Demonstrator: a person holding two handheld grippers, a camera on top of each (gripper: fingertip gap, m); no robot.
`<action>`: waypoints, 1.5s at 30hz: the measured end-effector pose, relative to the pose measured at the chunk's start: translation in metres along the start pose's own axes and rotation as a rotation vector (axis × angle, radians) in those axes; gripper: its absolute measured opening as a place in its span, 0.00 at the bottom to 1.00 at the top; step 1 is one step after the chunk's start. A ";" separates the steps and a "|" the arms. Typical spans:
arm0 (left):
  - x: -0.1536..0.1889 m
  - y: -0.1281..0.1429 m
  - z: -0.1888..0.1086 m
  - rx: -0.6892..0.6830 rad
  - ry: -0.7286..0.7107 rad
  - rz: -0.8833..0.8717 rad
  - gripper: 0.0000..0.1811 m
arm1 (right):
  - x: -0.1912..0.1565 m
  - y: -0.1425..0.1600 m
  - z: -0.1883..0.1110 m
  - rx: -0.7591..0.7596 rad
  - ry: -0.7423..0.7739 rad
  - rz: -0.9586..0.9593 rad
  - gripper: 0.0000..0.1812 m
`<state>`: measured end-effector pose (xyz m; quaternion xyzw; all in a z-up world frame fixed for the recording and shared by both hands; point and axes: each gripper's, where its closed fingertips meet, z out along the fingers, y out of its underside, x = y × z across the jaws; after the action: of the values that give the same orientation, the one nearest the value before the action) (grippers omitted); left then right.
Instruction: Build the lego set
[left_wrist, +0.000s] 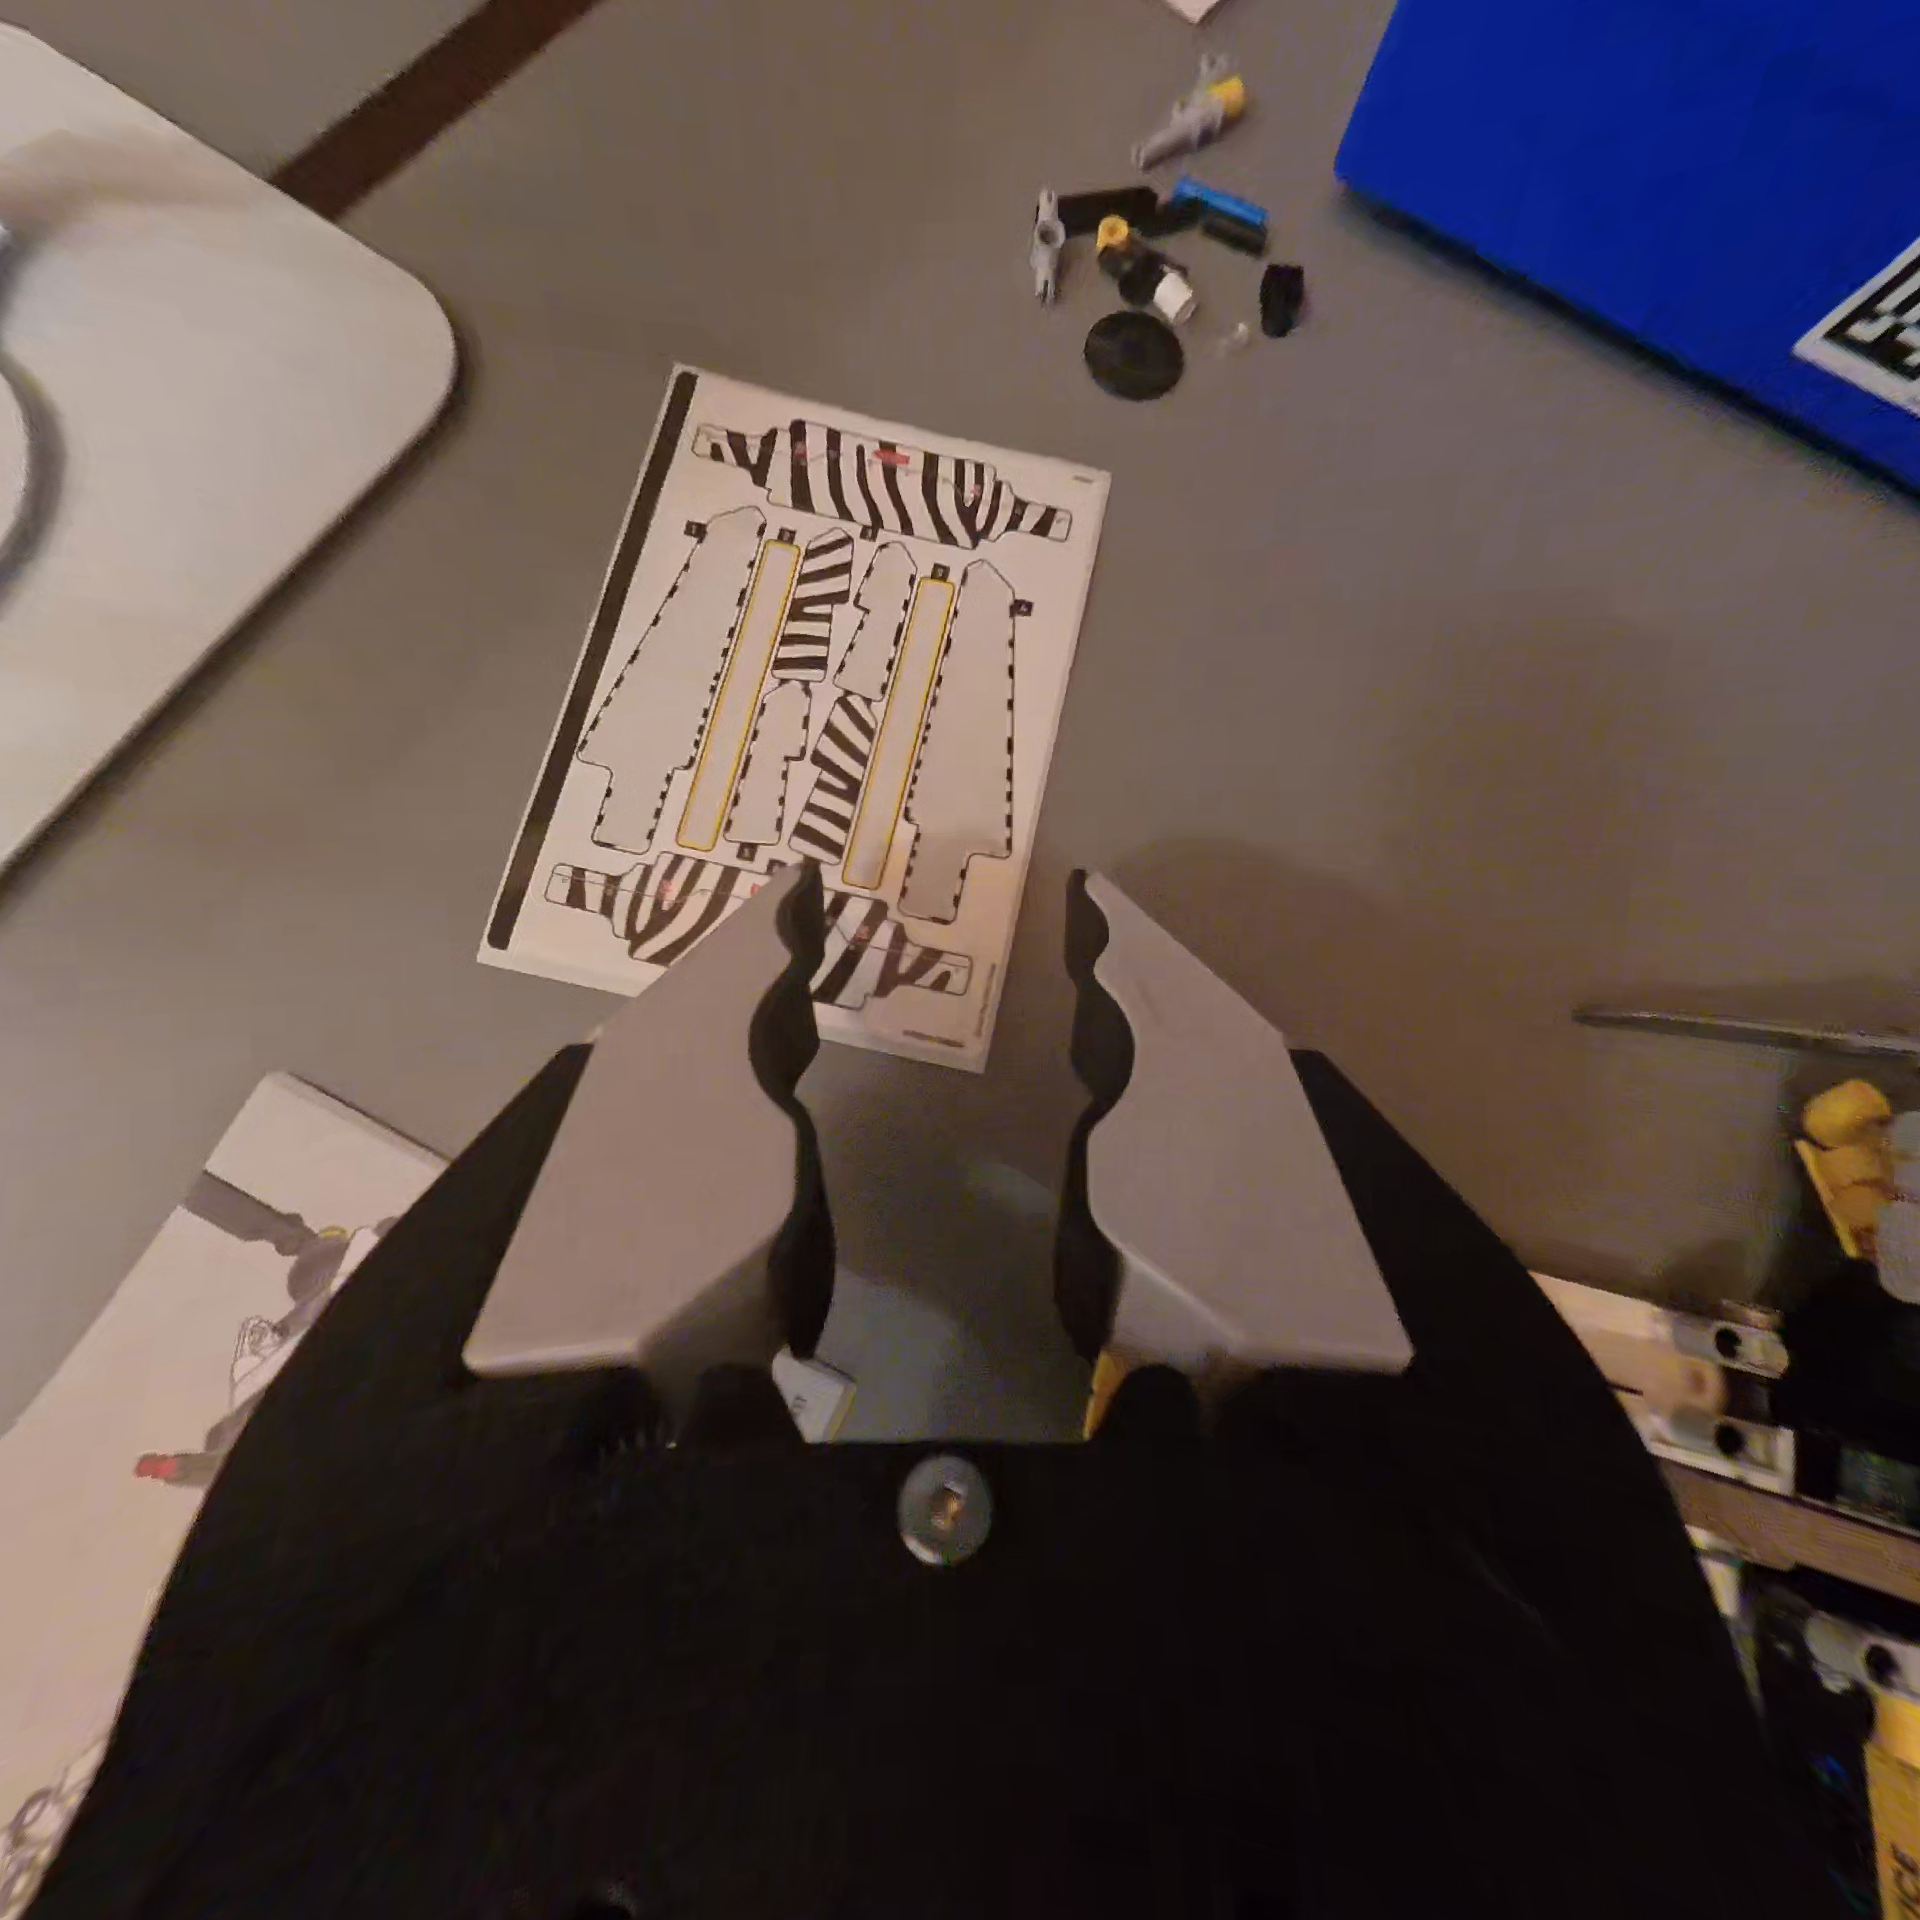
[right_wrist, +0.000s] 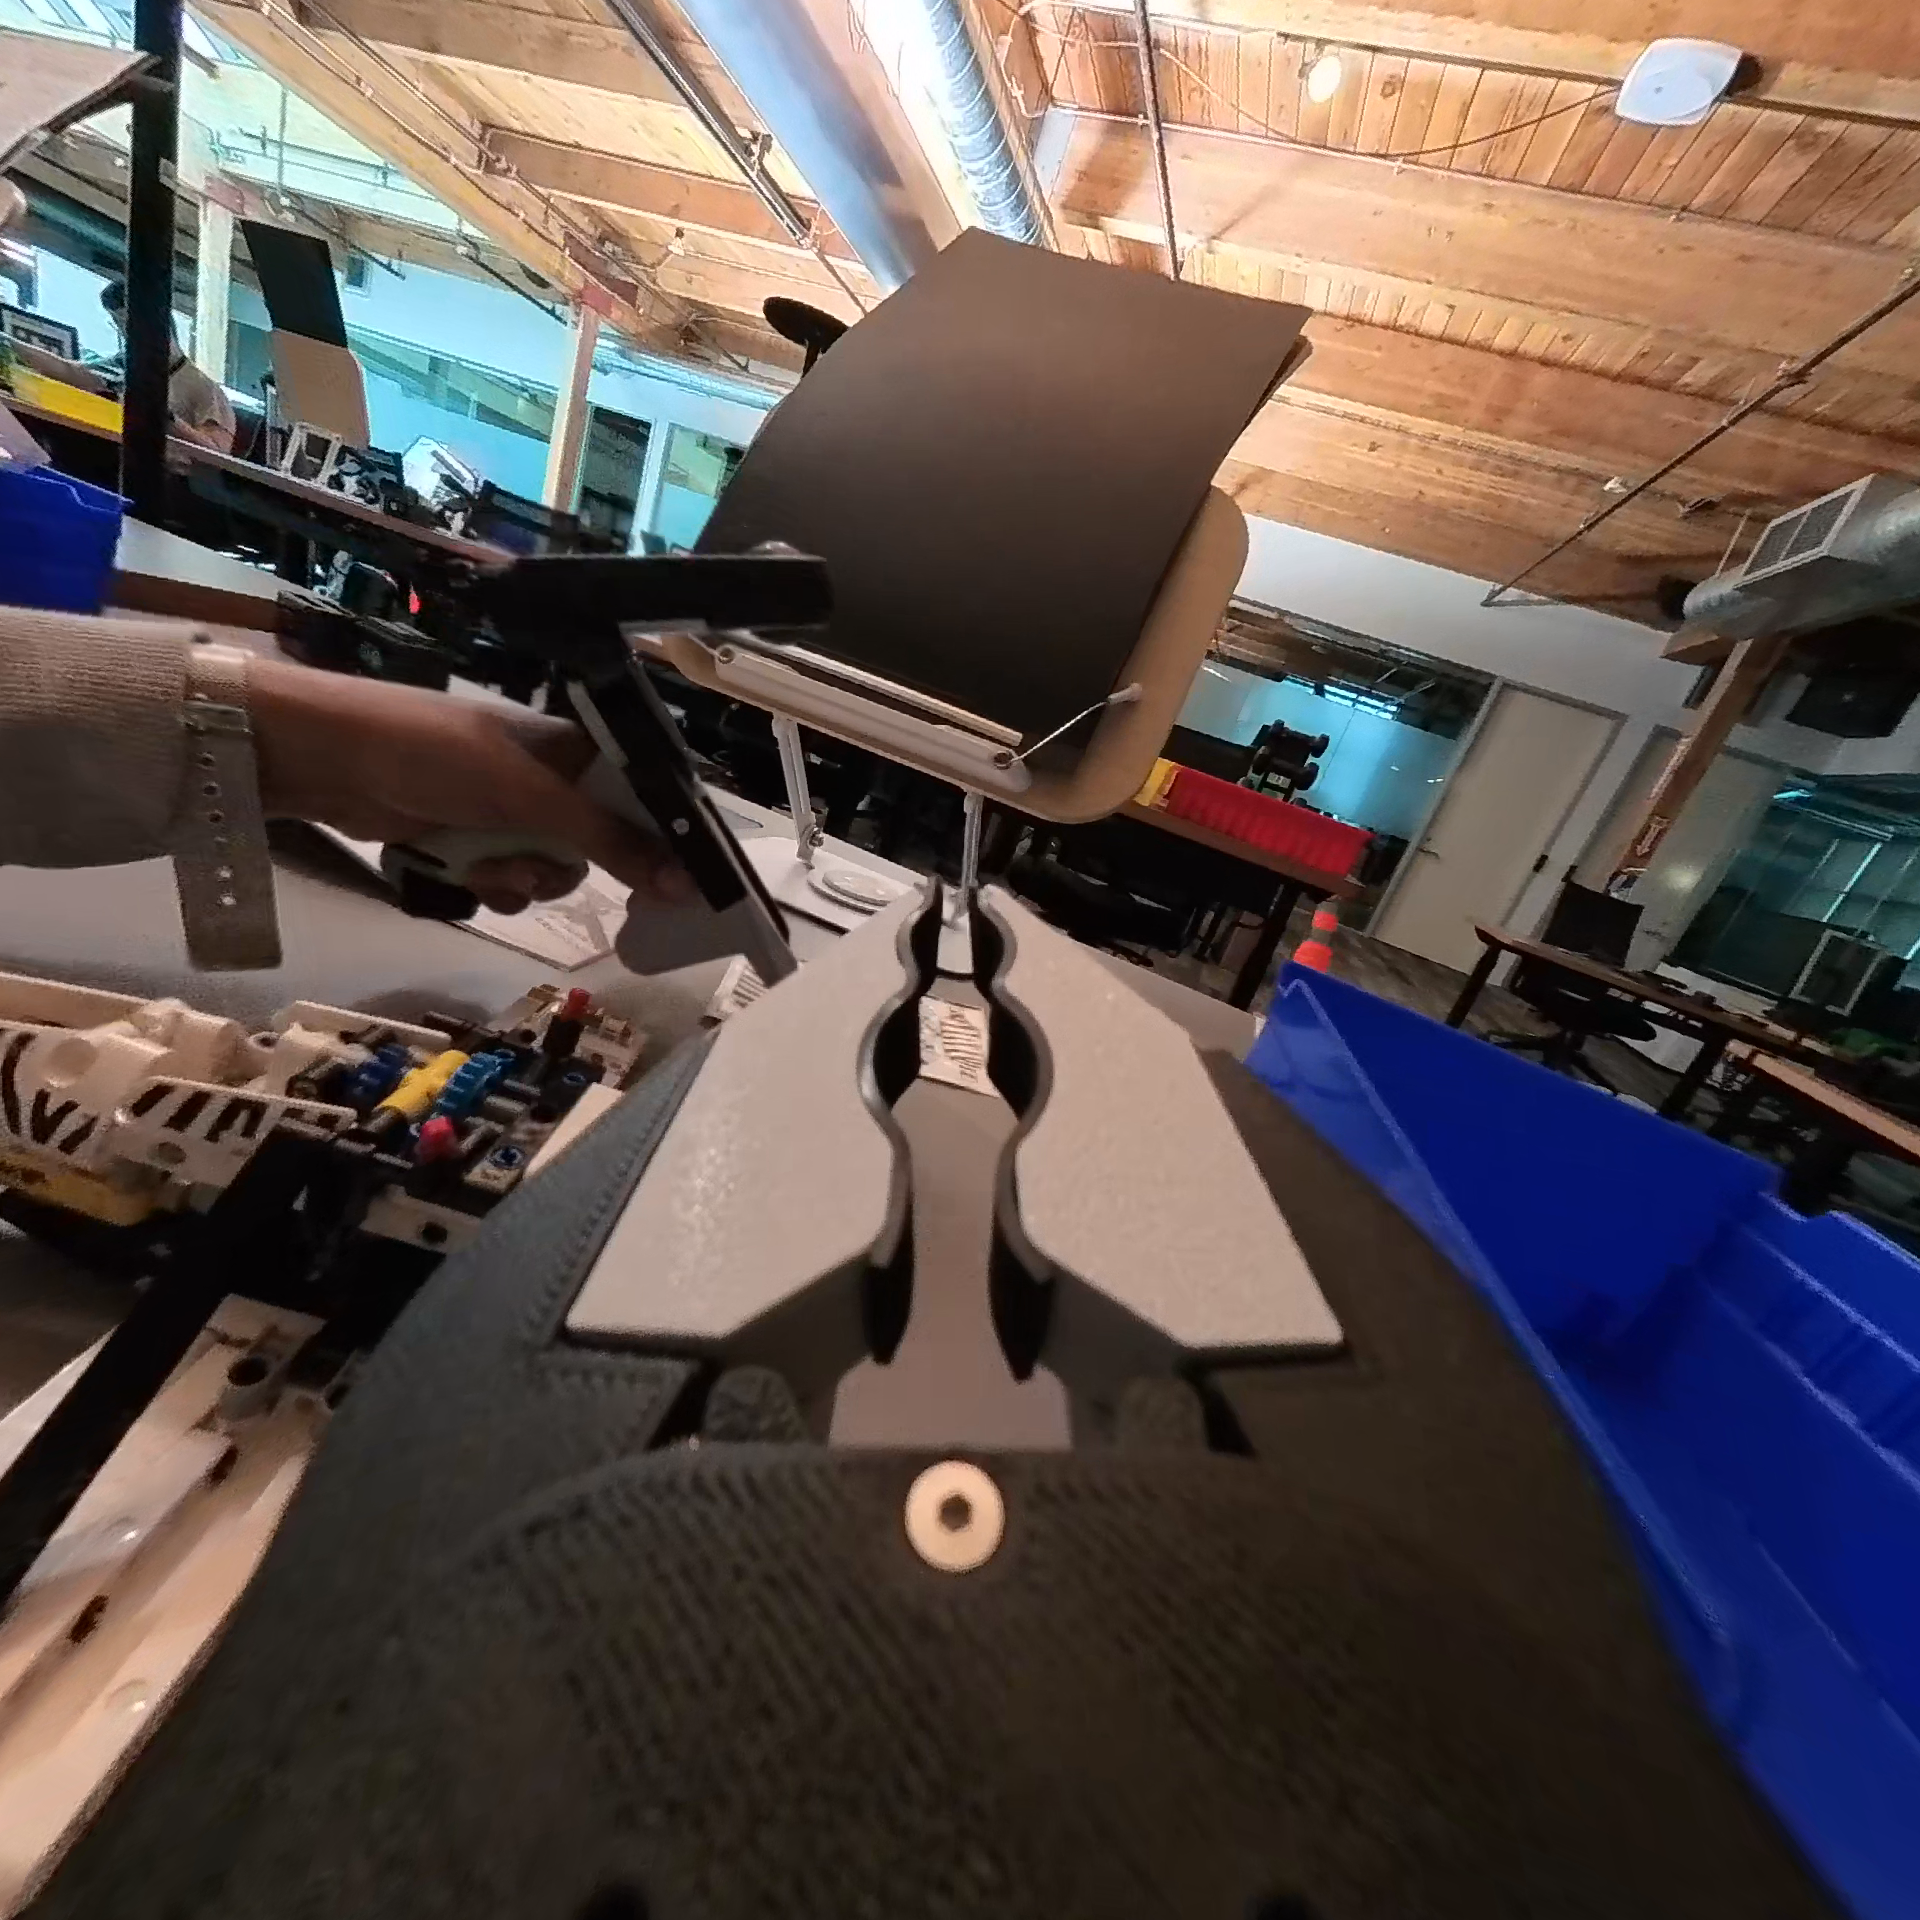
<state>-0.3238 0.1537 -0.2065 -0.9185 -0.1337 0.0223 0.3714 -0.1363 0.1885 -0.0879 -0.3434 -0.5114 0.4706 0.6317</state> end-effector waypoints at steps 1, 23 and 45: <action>-0.004 0.002 0.005 -0.012 -0.004 0.002 0.25 | -0.001 0.000 0.000 -0.002 -0.004 -0.002 0.01; -0.046 0.015 0.003 -0.112 -0.070 0.066 0.18 | -0.007 0.012 0.006 -0.052 -0.055 0.018 0.01; -0.015 0.005 0.020 -0.207 0.102 0.210 0.11 | -0.003 0.004 0.004 -0.018 -0.029 0.027 0.03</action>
<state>-0.3403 0.1597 -0.2249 -0.9607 -0.0196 0.0006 0.2768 -0.1409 0.1873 -0.0919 -0.3492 -0.5201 0.4791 0.6148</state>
